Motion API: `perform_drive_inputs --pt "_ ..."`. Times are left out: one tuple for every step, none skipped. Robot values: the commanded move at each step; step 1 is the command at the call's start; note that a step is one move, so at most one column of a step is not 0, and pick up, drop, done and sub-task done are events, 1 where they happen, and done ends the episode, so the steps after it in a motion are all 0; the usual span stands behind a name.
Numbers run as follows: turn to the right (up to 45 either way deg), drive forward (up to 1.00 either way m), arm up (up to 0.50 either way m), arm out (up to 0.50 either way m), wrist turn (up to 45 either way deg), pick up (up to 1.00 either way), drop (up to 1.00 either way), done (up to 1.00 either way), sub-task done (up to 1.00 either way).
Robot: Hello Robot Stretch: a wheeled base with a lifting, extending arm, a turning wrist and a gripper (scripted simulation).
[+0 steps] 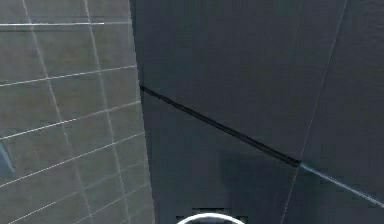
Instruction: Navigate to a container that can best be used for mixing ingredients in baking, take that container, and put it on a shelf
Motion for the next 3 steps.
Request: perform_drive_inputs --pt "-15.0 0.00 0.00 0.00 0.0 0.00 0.00 0.00 0.00" --pt "-45.0 0.00 0.00 0.00 0.0 0.00 0.00 0.00 0.00" --pt "-45.0 0.00 0.00 0.00 0.0 0.00 0.00 0.00 0.00"
